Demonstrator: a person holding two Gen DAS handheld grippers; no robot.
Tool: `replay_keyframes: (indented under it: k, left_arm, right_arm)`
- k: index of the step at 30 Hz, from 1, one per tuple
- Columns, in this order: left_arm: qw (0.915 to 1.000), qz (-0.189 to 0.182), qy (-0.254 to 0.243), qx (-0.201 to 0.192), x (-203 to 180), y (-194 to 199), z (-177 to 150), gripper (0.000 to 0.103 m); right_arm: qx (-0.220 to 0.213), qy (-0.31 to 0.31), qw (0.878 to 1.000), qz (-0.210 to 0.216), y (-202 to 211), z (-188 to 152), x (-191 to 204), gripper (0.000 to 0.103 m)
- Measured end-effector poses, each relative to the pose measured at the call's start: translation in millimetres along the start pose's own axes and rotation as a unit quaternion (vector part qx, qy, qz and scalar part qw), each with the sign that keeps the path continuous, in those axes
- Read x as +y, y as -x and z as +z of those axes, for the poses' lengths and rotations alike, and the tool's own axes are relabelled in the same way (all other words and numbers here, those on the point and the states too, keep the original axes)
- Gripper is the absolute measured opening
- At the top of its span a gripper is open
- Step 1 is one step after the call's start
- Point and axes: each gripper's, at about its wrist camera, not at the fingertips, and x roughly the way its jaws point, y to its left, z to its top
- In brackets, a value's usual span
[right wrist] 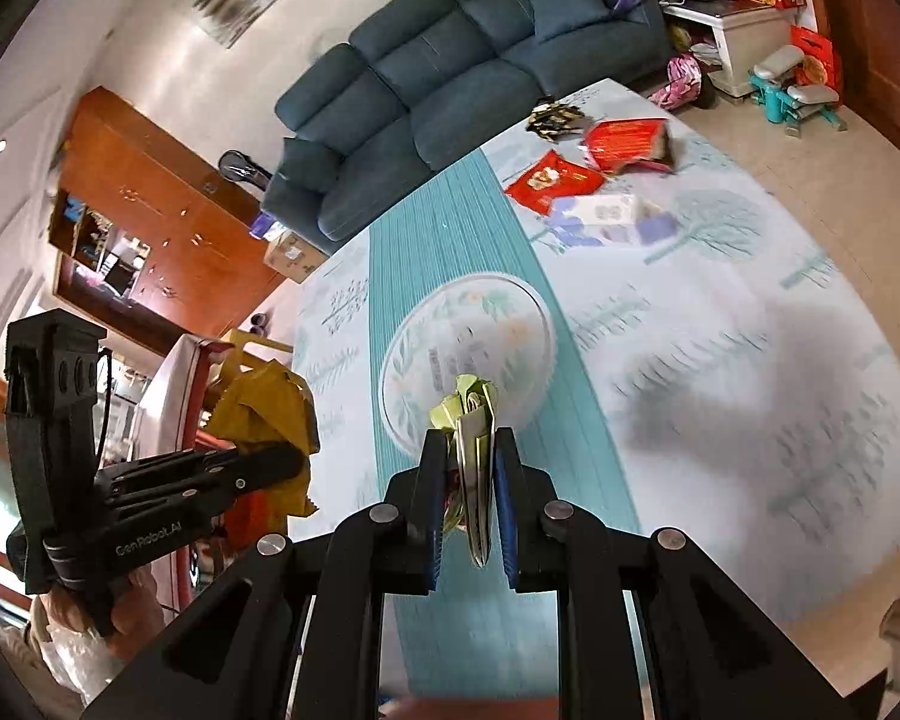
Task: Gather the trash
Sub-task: 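Carry the yellow chip bag and green-and-white packet over the black bin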
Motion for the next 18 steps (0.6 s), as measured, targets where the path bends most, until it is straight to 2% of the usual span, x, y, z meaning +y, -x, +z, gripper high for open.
replay_keyframes:
  k: [6,11,14,18]
  left_arm:
    - [0.9997,0.008,0.024,-0.005,-76.2,1.1,-64.0,0.008]
    - [0.9994,0.018,0.030,-0.001,-133.9,-0.6,-116.2,0.008]
    - [0.9993,0.028,0.026,0.005,-164.0,-3.5,-146.2,0.008]
    - [0.9985,0.035,0.027,0.032,-191.3,-12.9,-184.2,0.008]
  right_arm:
    - [-0.003,0.007,1.000,0.014,65.1,-61.0,-50.8,0.014]
    - [0.012,0.009,1.000,0.019,107.2,-113.5,-92.0,0.014]
    - [0.023,0.009,1.000,0.018,120.0,-140.7,-111.4,0.014]
    - [0.047,-0.014,0.999,0.020,123.8,-172.8,-131.5,0.014]
